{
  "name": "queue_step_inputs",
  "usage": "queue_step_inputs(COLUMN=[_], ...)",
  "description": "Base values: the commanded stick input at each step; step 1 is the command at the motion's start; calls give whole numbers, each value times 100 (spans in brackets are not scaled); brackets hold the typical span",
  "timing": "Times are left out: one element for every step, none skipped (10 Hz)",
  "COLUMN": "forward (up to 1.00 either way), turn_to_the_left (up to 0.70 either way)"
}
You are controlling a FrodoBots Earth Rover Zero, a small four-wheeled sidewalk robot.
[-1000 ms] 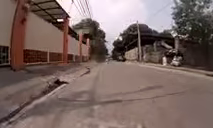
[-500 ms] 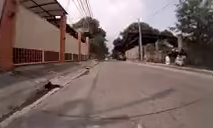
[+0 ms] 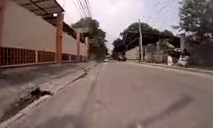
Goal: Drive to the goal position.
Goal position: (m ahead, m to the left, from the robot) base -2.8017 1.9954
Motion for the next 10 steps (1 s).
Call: queue_step_inputs(forward=[85, 85, 85, 85, 85, 85, 85, 85, 85, 85], turn_to_the_left=[0, 0, 0, 0, 0, 0, 0, 0, 0, 0])
